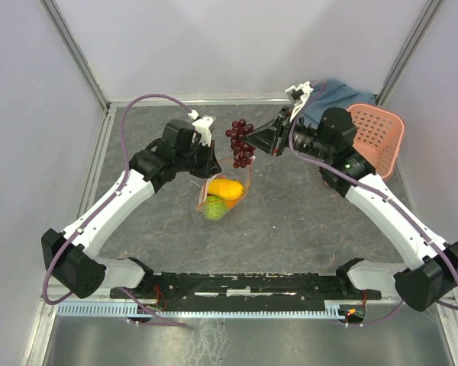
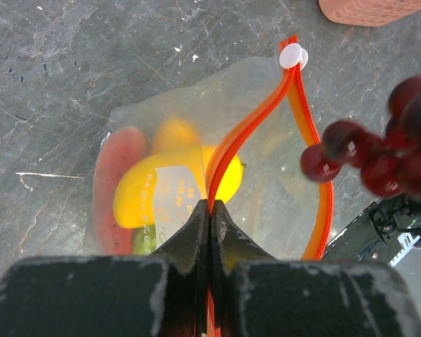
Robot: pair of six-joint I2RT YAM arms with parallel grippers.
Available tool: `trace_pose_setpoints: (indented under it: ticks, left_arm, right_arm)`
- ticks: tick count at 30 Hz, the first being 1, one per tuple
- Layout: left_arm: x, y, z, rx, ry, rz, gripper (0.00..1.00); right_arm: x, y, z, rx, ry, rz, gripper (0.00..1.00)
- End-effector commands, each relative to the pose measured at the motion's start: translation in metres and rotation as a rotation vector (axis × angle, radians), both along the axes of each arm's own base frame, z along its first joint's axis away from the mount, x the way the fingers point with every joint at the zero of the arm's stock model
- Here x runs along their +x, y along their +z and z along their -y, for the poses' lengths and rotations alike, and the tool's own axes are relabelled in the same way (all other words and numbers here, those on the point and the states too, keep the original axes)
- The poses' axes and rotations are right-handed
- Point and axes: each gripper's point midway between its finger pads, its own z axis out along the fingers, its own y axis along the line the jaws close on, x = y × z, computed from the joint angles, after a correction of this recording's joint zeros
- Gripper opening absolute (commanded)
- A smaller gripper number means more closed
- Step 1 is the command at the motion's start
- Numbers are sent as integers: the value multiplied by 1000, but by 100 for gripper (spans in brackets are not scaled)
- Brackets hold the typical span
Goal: Place the food in the zip-top bag and seal the zipper
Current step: Place the fake fruit in the zipper food storage bag.
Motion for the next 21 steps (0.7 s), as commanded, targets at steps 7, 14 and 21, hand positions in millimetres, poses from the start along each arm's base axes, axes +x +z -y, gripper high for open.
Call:
trace_pose_setpoints:
  ticks: [7, 14, 21]
  left_arm:
    - [1, 23, 7, -59, -50, 81, 3]
    - [0, 23, 7, -62, -54, 80, 3]
    - [0, 23, 7, -60, -54, 79, 3]
  right_arm:
    - [-22, -25, -35, 22, 211, 204, 2]
    - [-11, -70, -34, -151, 216, 307, 2]
    - [-12, -82, -29, -250, 244, 429, 2]
